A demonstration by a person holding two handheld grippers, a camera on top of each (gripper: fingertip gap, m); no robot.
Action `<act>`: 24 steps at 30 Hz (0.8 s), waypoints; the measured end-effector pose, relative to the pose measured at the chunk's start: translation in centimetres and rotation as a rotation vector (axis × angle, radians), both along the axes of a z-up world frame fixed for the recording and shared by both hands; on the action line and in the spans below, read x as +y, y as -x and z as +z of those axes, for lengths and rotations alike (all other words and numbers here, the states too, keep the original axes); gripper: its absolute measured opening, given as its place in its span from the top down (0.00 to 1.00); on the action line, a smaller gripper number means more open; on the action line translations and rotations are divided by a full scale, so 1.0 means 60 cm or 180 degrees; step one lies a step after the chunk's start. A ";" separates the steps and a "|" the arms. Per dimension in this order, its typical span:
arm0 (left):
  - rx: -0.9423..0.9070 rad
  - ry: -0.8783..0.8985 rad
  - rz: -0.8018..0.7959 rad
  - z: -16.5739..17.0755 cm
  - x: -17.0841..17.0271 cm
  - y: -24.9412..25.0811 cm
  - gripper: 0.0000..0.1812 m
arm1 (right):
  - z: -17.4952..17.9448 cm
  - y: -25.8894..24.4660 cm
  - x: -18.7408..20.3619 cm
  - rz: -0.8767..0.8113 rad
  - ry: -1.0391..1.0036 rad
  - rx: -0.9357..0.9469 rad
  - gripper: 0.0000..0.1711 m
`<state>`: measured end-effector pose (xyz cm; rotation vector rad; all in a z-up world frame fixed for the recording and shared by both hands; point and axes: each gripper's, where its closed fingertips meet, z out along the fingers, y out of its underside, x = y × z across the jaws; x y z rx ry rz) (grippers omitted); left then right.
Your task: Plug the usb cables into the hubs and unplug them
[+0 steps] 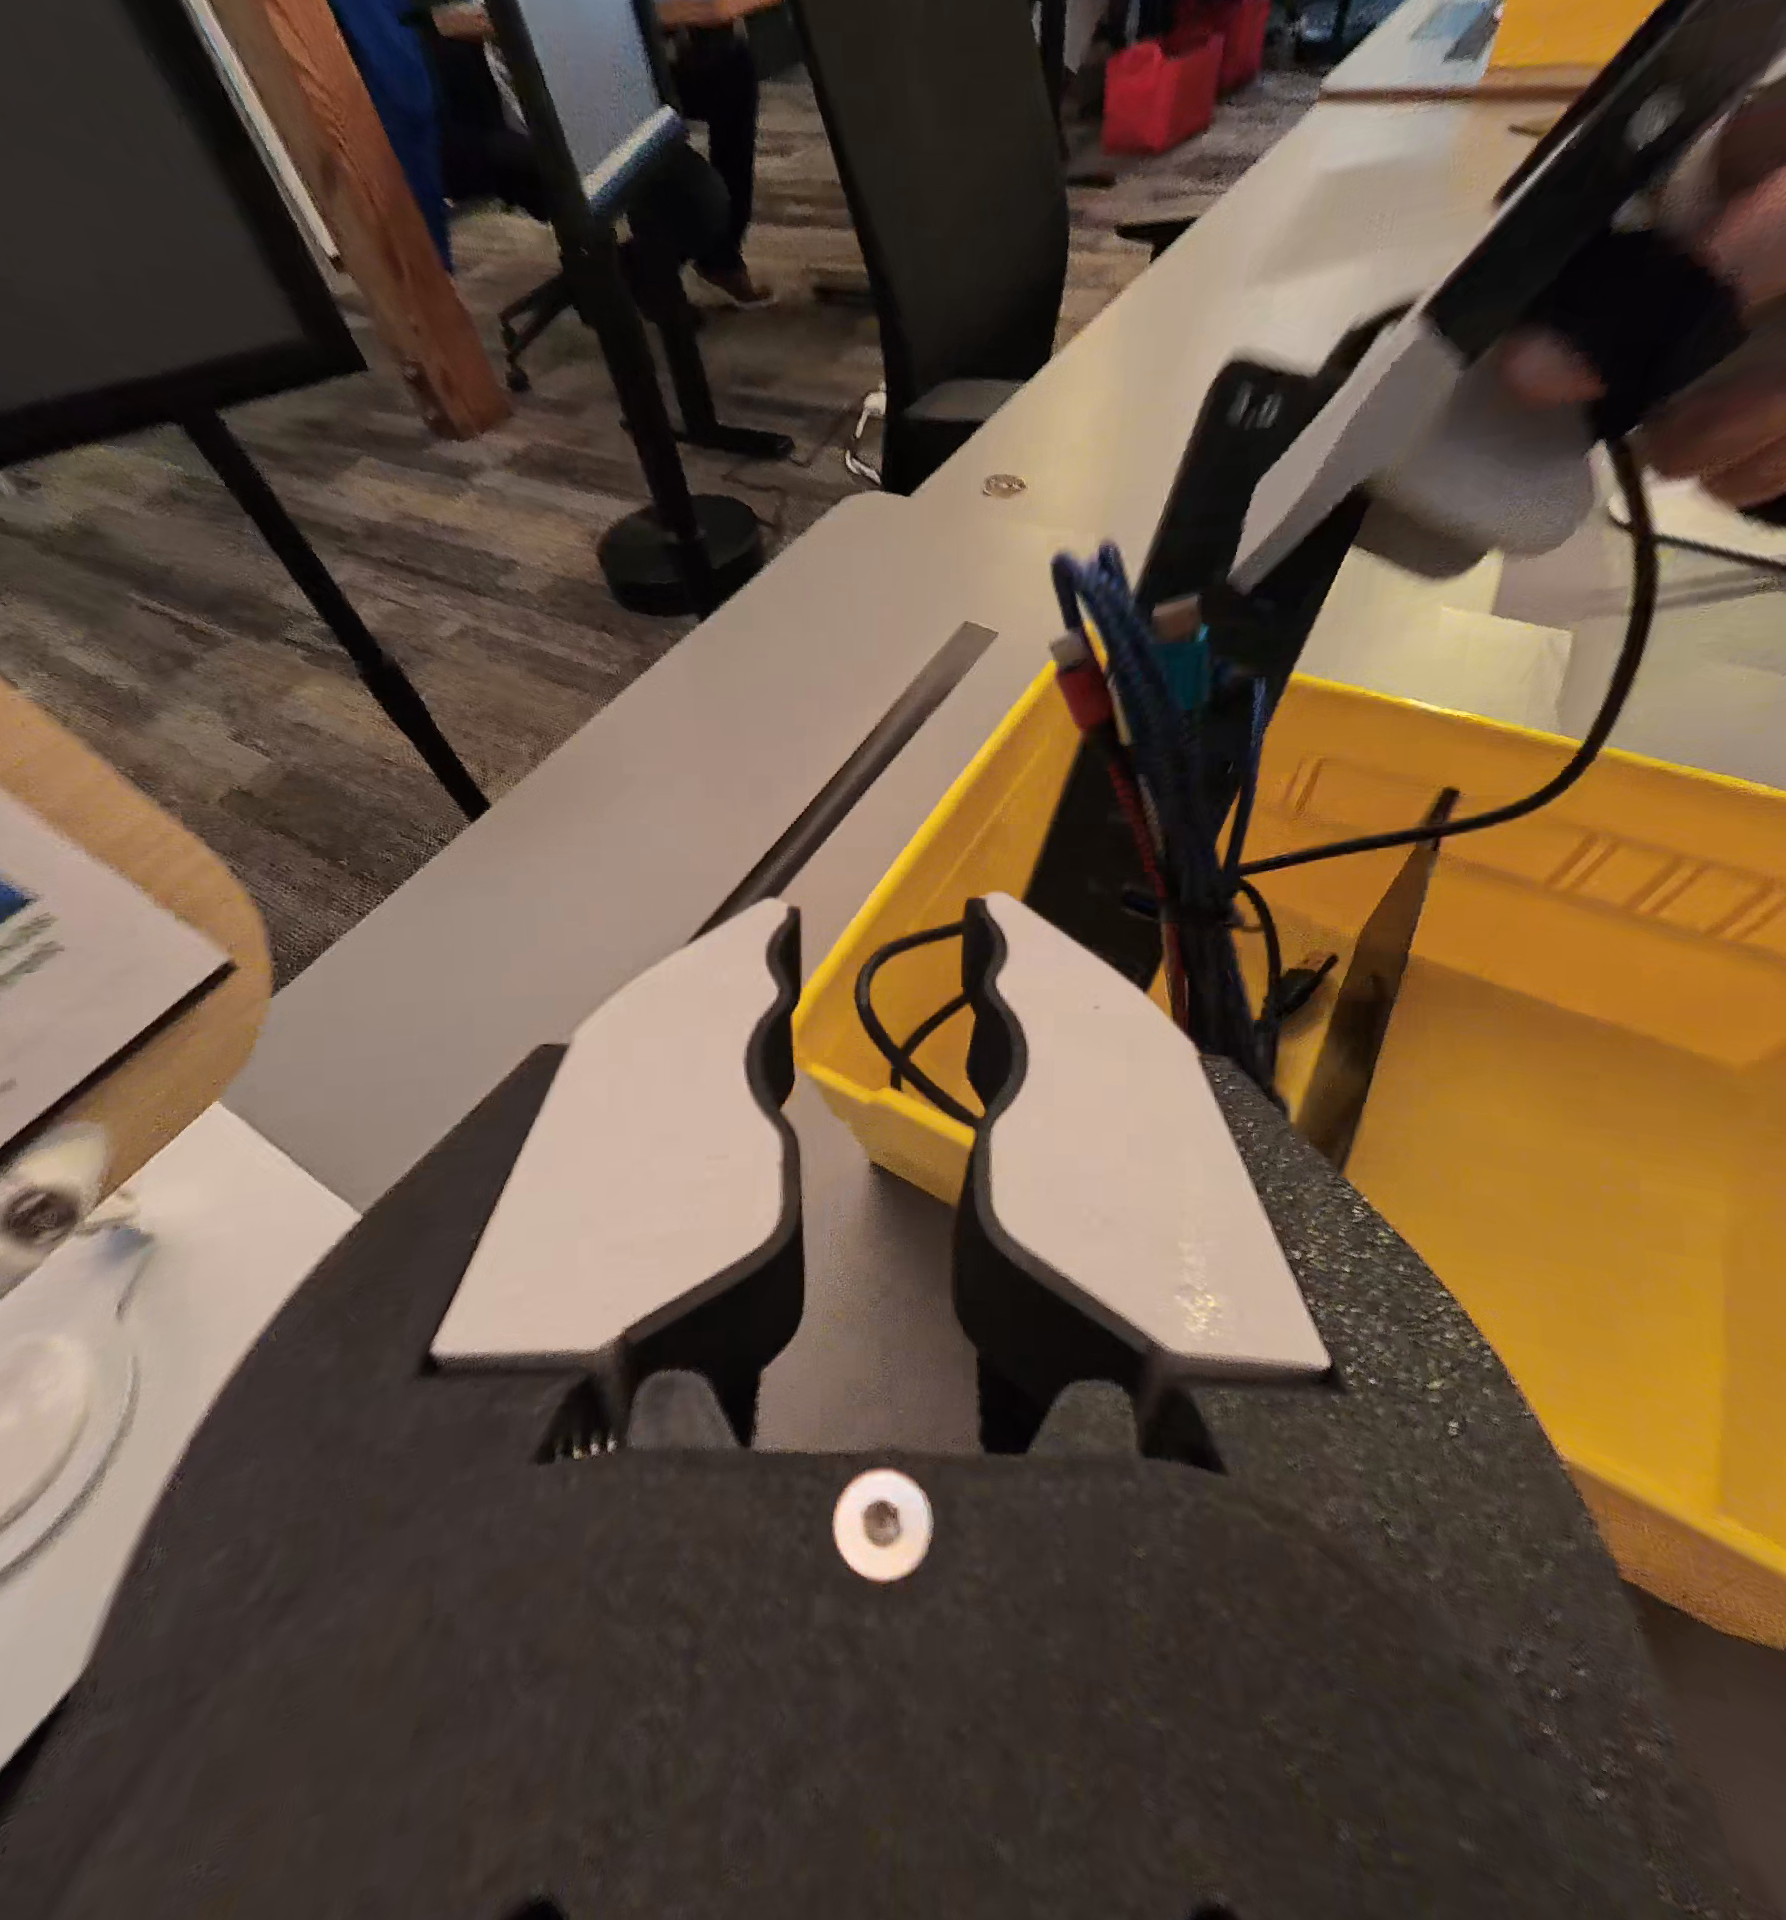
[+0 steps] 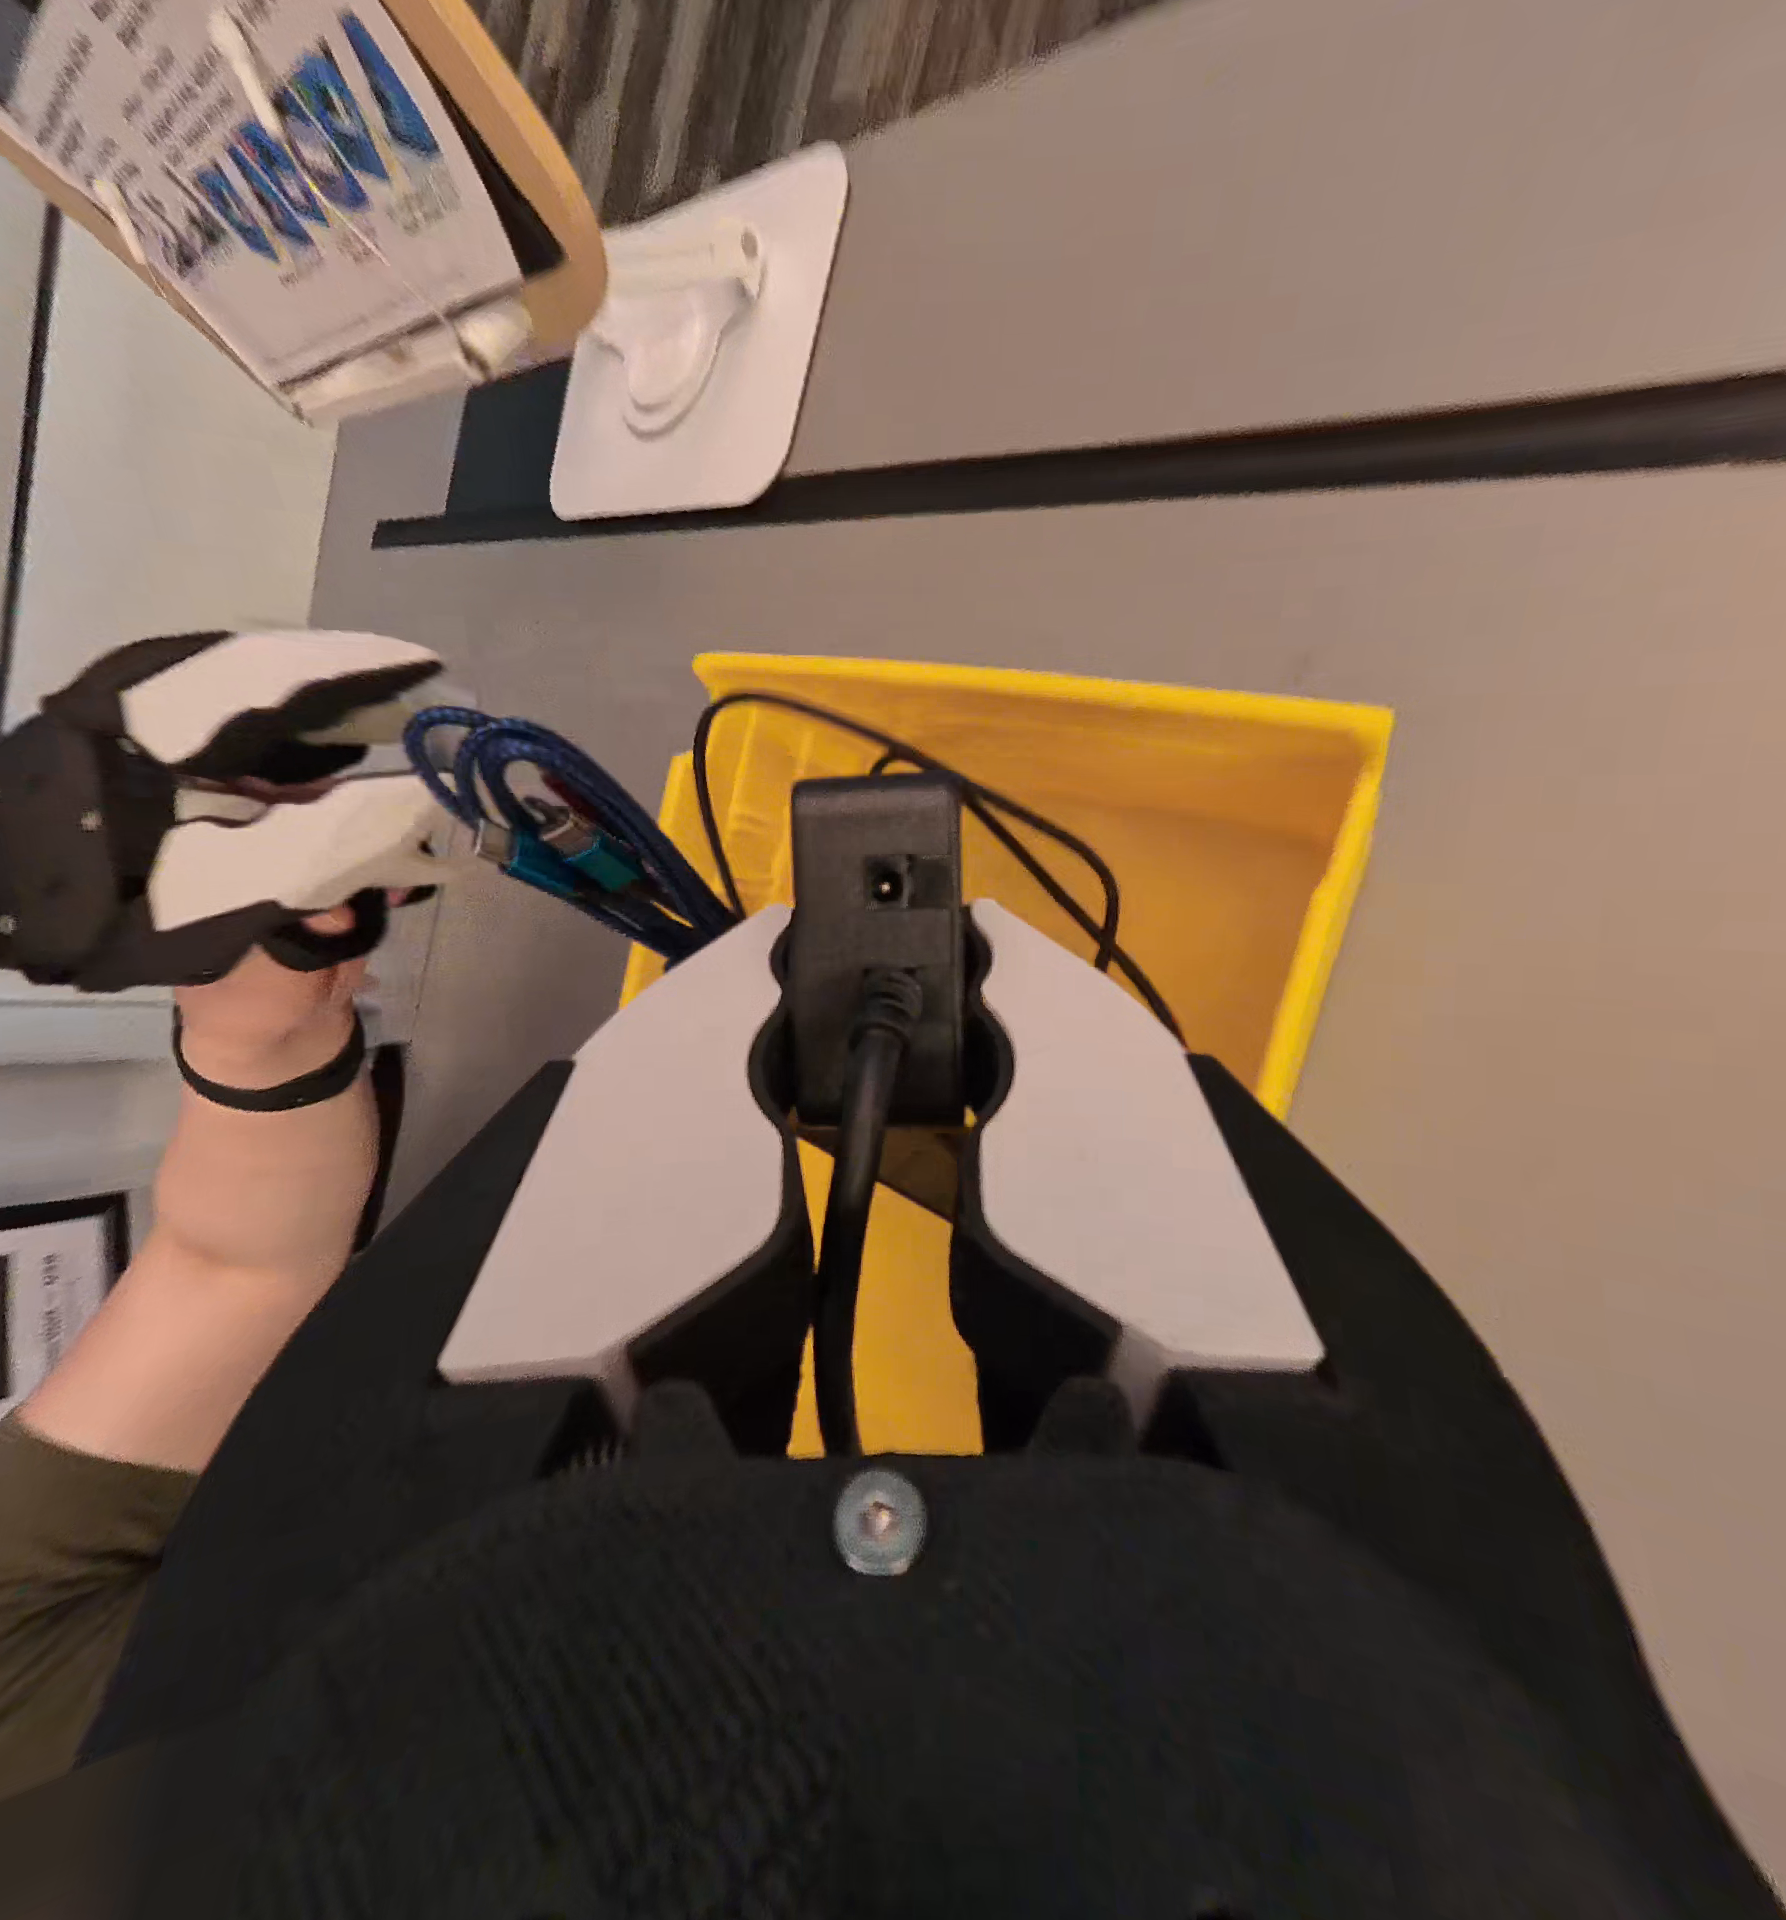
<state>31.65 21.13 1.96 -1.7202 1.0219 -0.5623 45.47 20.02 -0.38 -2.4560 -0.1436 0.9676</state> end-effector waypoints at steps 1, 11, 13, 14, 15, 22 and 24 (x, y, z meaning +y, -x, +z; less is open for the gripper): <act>-0.0060 -0.0011 -0.0008 0.005 -0.009 0.009 0.84 | -0.015 0.007 -0.002 0.0065 0.0119 0.0047 0.84; -0.0020 -0.0109 -0.0326 -0.007 -0.138 0.063 0.85 | -0.088 0.007 0.030 0.0266 0.0447 -0.0068 0.84; -0.0037 -0.0145 -0.0364 -0.007 -0.159 0.074 0.85 | -0.084 -0.004 0.036 0.0300 0.0367 -0.0108 0.83; -0.0046 -0.0143 -0.0383 -0.007 -0.169 0.080 0.85 | -0.081 -0.009 0.037 0.0350 0.0306 -0.0138 0.83; -0.0057 -0.0131 -0.0400 -0.008 -0.178 0.086 0.85 | -0.076 -0.013 0.038 0.0409 0.0228 -0.0161 0.84; -0.0352 0.0041 -0.0503 0.005 -0.218 0.115 0.85 | -0.052 -0.048 0.038 0.0578 -0.0024 -0.0260 0.76; -0.0401 0.0024 -0.0495 0.008 -0.222 0.121 0.85 | -0.032 -0.049 0.040 0.0558 -0.0170 -0.0072 0.72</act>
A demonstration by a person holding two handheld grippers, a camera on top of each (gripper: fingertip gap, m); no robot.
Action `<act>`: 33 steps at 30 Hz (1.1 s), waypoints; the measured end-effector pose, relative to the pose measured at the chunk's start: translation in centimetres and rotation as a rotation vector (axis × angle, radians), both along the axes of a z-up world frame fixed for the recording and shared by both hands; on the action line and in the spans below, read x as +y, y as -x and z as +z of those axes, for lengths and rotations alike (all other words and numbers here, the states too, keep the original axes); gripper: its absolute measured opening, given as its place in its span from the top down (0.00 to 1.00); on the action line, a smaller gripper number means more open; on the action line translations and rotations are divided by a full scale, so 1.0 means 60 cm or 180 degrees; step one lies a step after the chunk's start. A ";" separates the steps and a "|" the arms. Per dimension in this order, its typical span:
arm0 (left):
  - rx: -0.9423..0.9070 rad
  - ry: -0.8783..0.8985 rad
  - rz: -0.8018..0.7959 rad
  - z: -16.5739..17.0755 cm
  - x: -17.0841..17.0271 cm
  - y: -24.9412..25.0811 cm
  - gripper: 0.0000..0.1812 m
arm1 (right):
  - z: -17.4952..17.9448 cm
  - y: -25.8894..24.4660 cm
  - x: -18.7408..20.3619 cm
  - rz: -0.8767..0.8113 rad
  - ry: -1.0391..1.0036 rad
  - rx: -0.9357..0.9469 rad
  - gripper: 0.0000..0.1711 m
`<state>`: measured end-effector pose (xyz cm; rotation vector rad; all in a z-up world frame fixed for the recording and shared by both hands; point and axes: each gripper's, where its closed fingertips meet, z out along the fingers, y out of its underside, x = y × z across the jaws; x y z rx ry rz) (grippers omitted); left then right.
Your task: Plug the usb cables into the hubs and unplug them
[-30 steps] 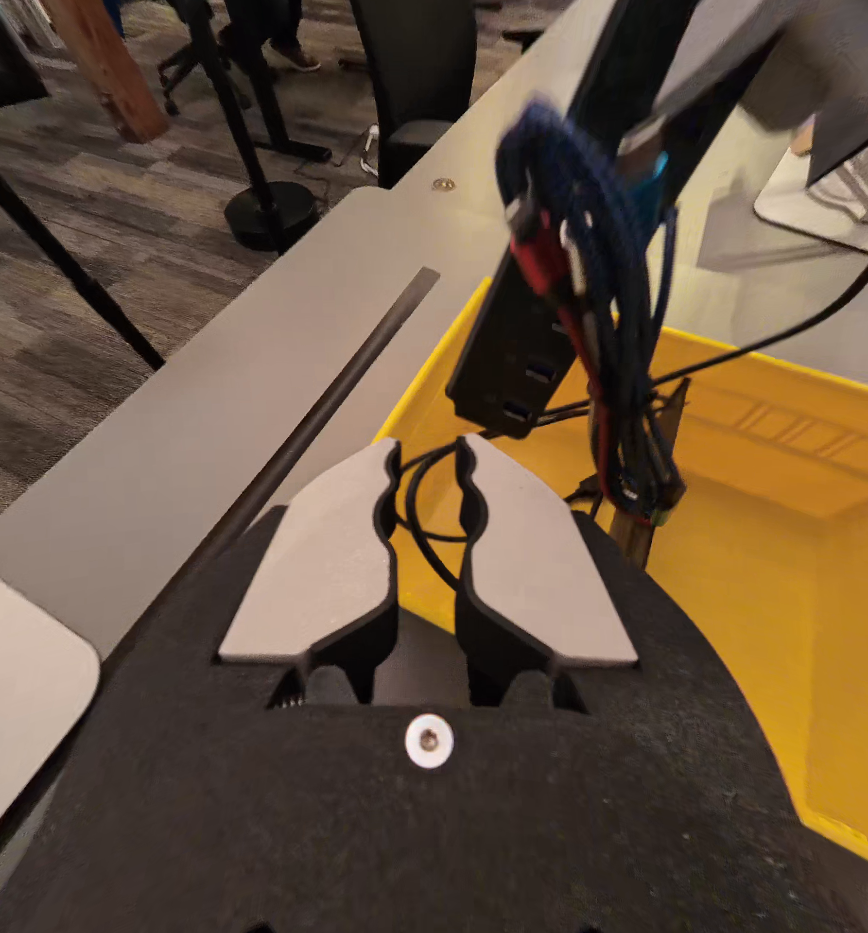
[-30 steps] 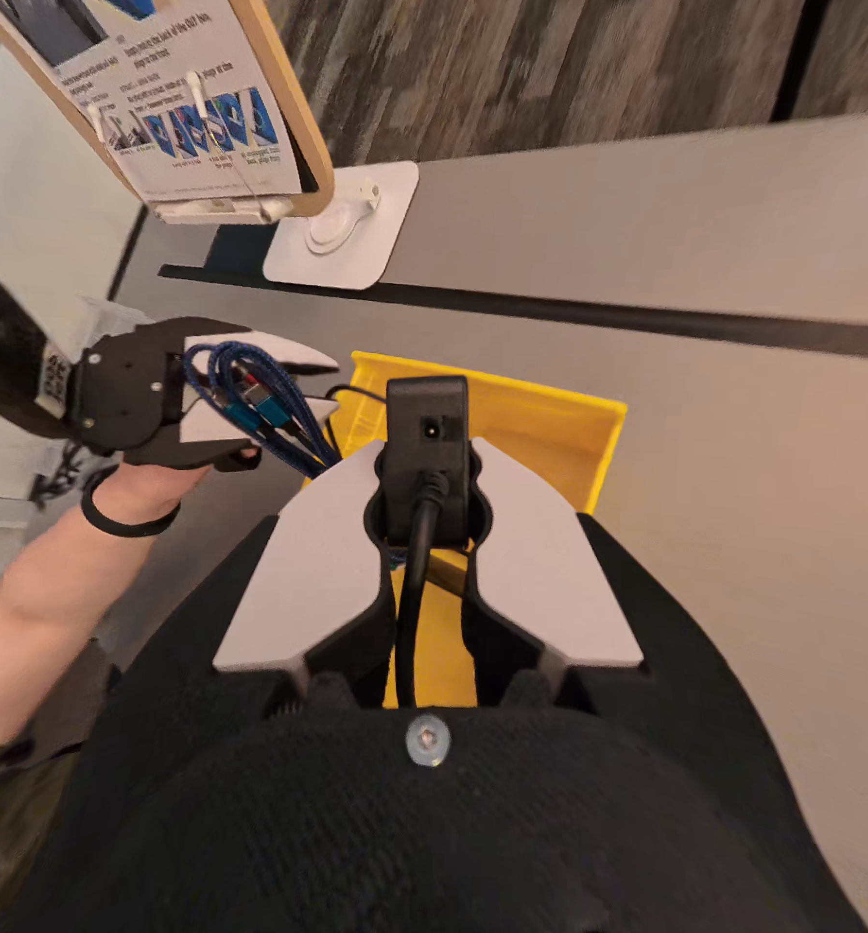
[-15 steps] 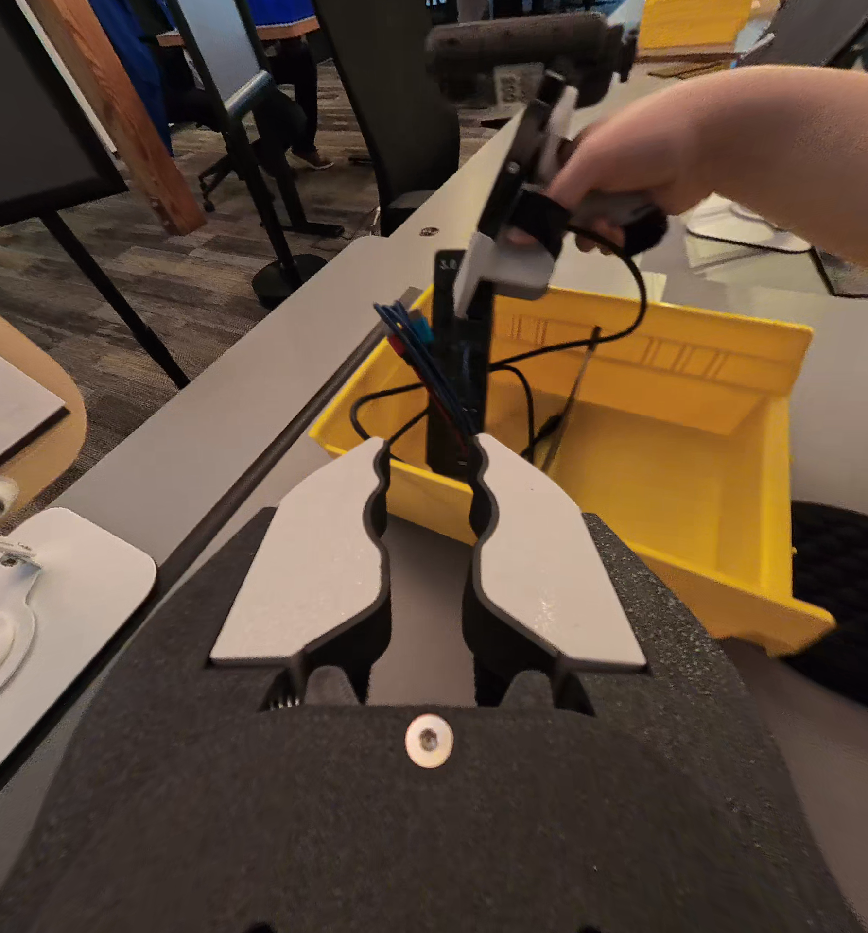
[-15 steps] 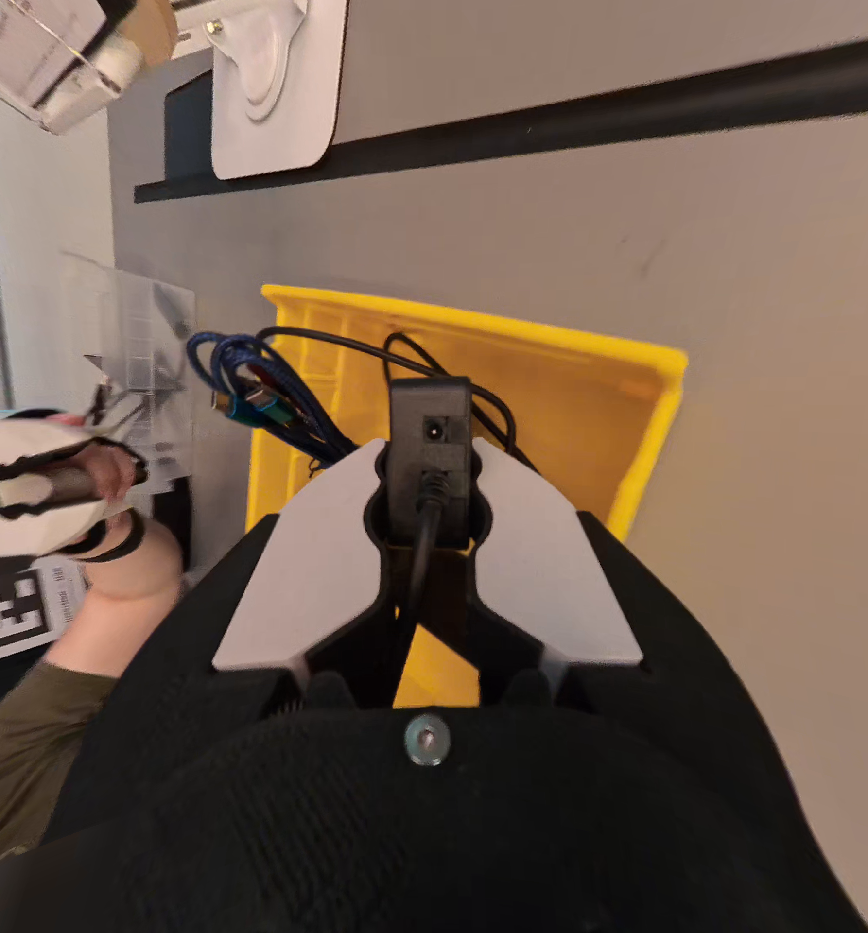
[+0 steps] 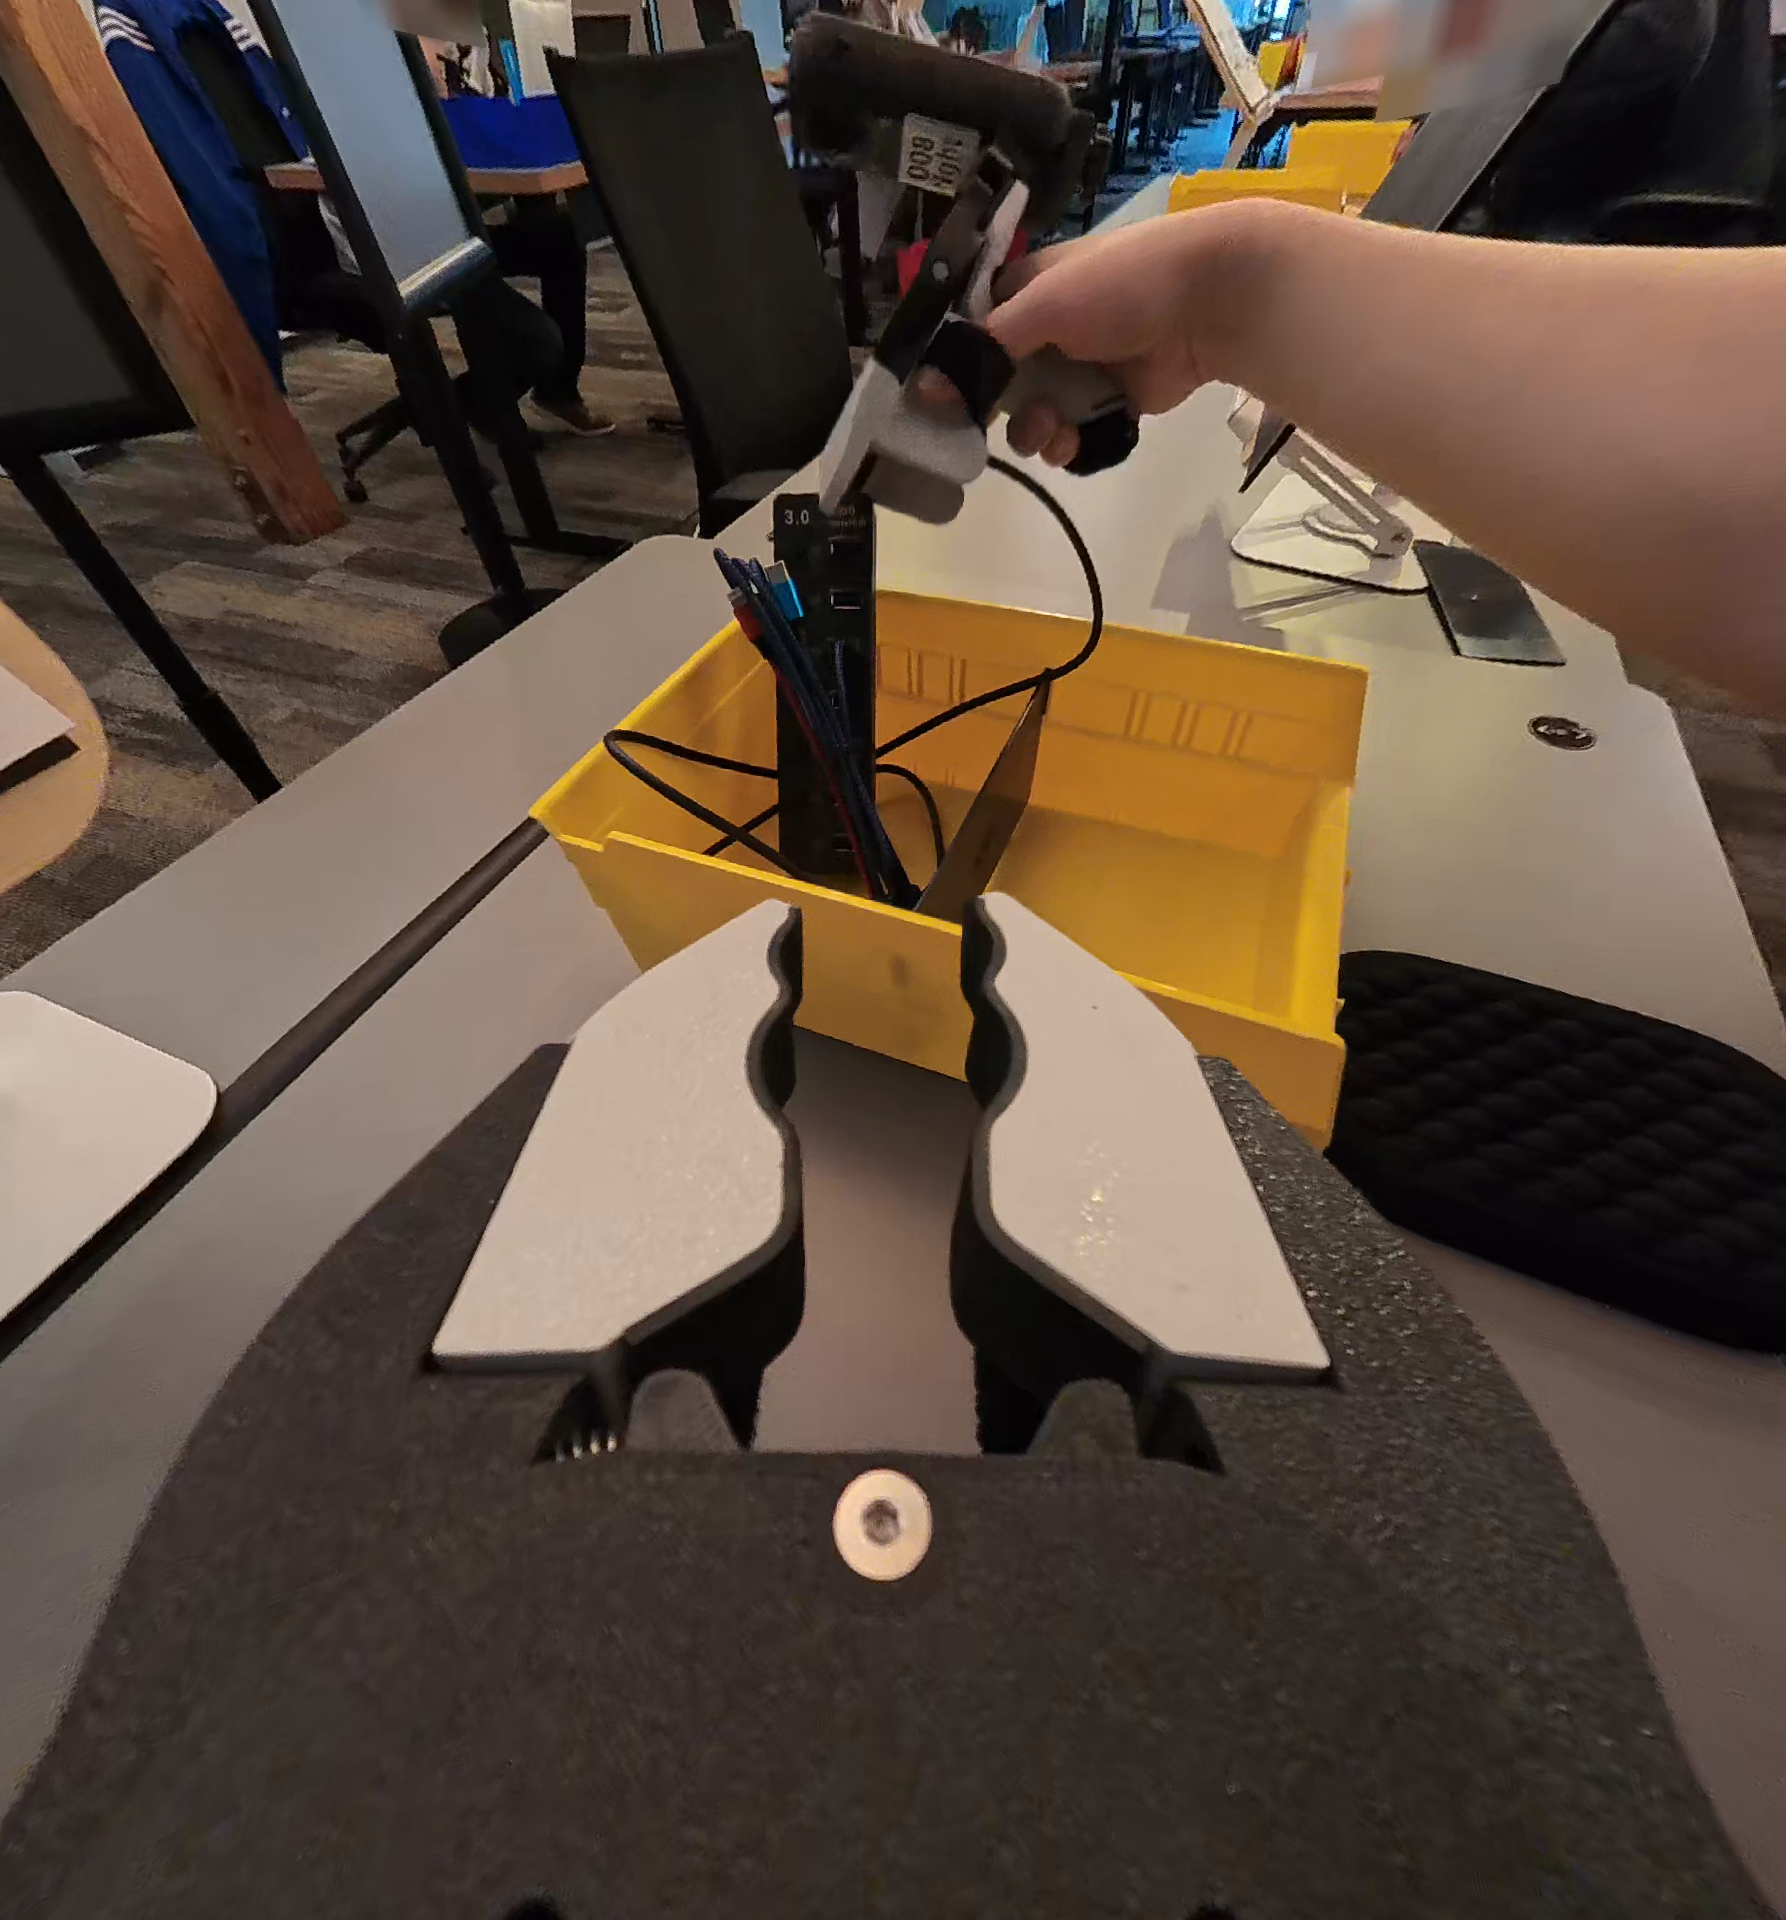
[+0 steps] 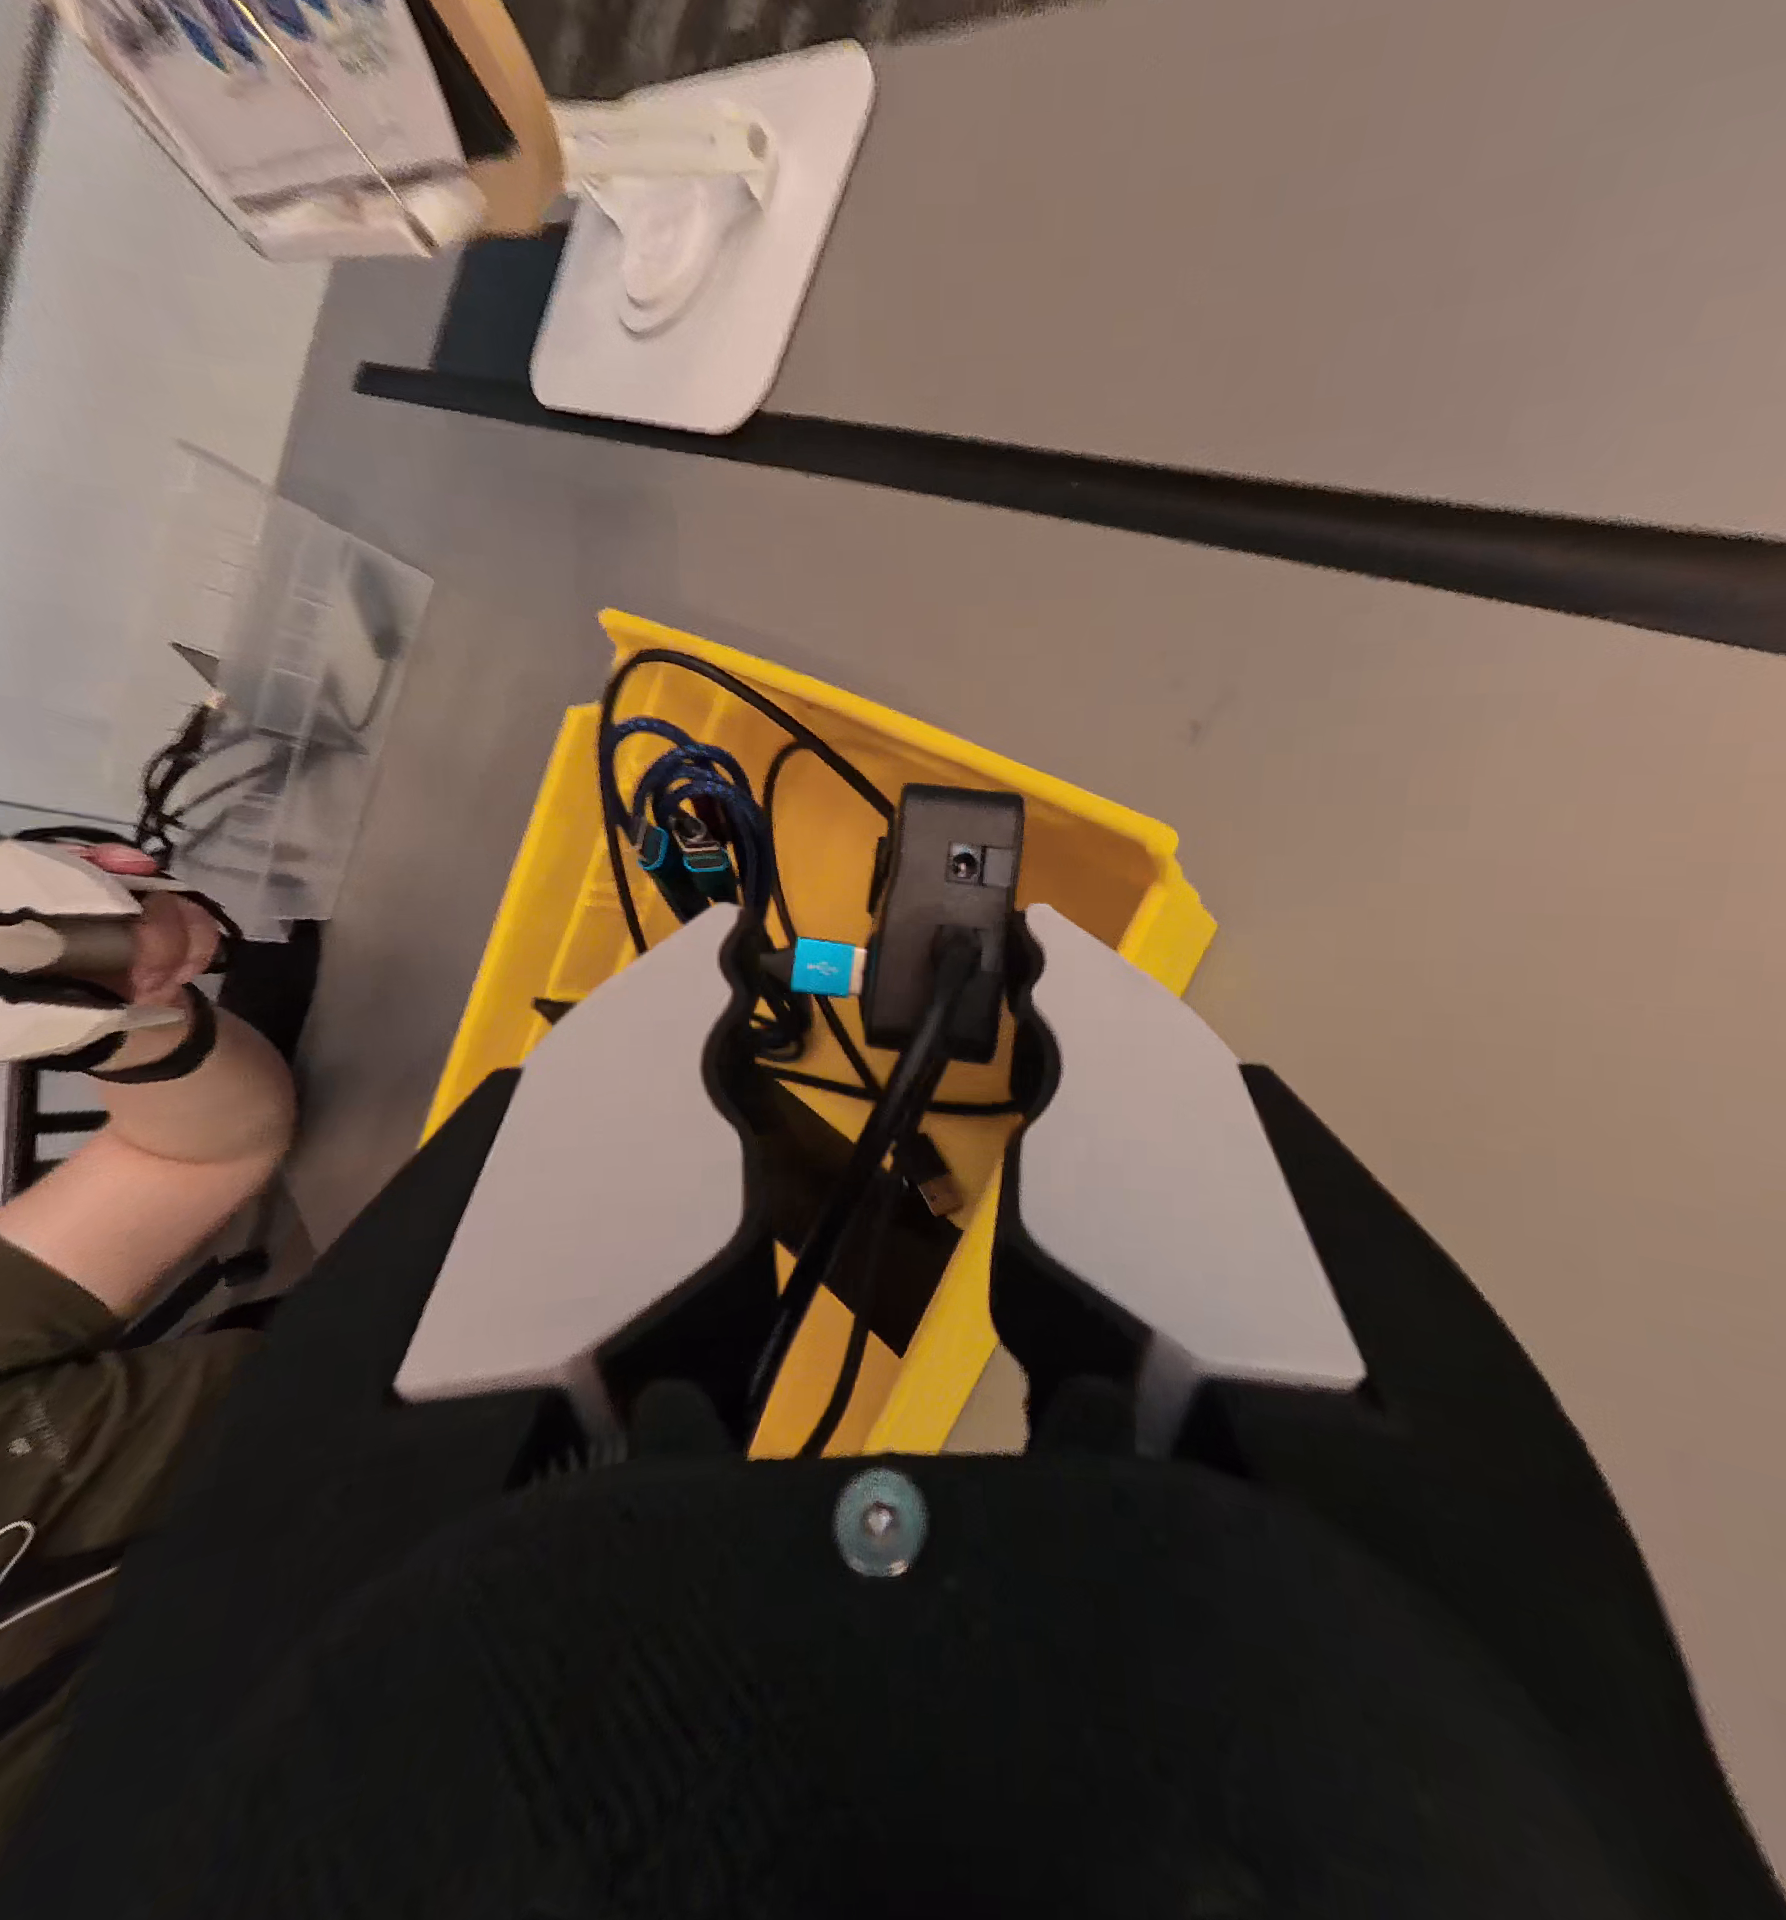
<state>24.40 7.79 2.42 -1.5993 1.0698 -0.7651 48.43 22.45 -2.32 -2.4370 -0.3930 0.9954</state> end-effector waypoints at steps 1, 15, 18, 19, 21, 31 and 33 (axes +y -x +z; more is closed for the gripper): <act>-0.0014 -0.0029 0.0016 0.001 0.000 0.002 0.85 | 0.010 -0.004 0.003 -0.0031 -0.0100 0.0061 0.72; 0.0086 -0.0540 0.0464 0.046 0.024 0.048 0.77 | 0.358 0.055 -0.131 -0.0853 -0.3992 -0.0567 0.75; 0.0067 -0.0613 0.0640 0.063 0.028 0.066 0.74 | 0.359 0.158 -0.198 -0.0577 -0.3798 -0.0341 0.74; 0.0012 -0.0593 0.0595 0.069 0.021 0.069 0.74 | 0.357 0.189 -0.217 -0.0498 -0.3691 -0.0270 0.74; -0.0094 -0.0576 0.0625 0.083 0.015 0.085 0.74 | 0.362 0.253 -0.254 -0.0244 -0.3691 -0.0001 0.74; -0.0554 -0.0940 0.0715 0.181 -0.031 0.183 0.73 | 0.408 0.455 -0.321 0.0455 -0.4440 0.0400 0.82; -0.0670 -0.1046 0.0553 0.198 -0.049 0.191 0.76 | 0.393 0.480 -0.333 0.0721 -0.4451 0.0577 0.82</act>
